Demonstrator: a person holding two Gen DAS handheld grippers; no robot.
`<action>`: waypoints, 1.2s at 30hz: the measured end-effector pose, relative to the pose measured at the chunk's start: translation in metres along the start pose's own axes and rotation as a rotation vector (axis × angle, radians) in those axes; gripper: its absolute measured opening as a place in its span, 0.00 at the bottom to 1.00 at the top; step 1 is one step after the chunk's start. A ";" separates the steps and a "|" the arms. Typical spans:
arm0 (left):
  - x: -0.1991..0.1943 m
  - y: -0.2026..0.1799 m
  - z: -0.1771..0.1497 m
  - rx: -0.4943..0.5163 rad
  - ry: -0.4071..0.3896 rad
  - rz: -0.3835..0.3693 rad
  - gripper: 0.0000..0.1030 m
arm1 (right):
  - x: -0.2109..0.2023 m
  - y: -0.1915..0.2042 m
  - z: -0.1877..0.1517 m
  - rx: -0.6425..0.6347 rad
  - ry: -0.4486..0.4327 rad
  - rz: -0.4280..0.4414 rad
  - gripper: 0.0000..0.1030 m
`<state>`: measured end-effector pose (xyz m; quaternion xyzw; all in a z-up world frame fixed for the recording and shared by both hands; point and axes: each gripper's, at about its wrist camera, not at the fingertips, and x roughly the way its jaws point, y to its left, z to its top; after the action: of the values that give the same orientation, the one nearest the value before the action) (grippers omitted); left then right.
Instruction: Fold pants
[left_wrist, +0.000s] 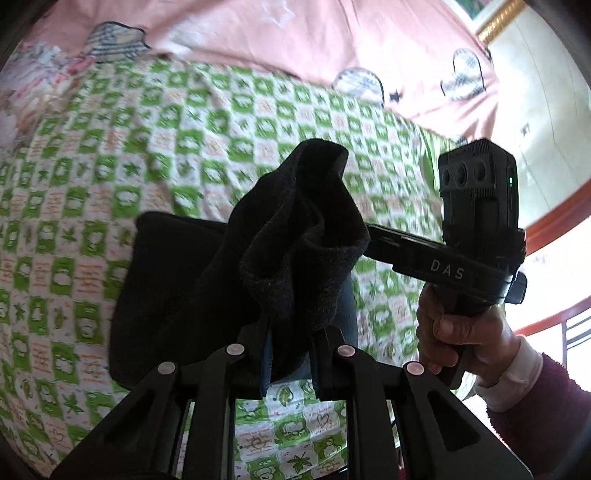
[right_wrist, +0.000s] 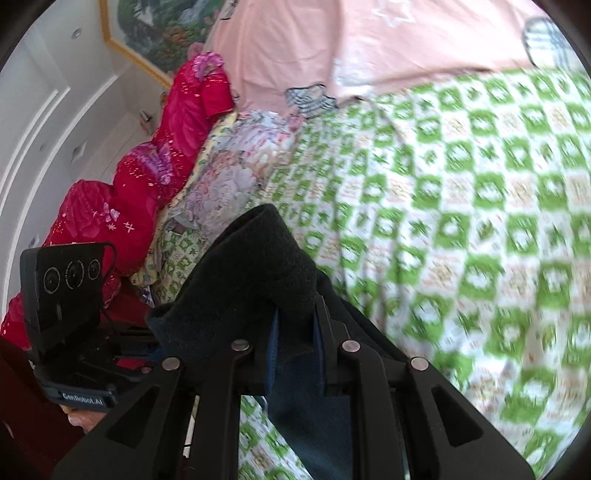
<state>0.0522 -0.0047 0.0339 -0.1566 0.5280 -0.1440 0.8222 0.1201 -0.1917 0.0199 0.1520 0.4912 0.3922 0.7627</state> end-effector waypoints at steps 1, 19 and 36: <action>0.005 0.000 -0.001 0.001 0.009 -0.004 0.15 | -0.002 -0.005 -0.005 0.012 0.001 -0.005 0.17; 0.065 -0.031 -0.037 0.148 0.124 -0.002 0.30 | -0.029 -0.046 -0.052 0.161 0.031 -0.195 0.22; 0.022 -0.018 -0.043 0.158 0.127 -0.090 0.59 | -0.084 -0.017 -0.072 0.280 -0.139 -0.425 0.64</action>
<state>0.0203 -0.0345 0.0066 -0.1054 0.5584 -0.2313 0.7896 0.0472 -0.2760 0.0281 0.1762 0.5079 0.1402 0.8315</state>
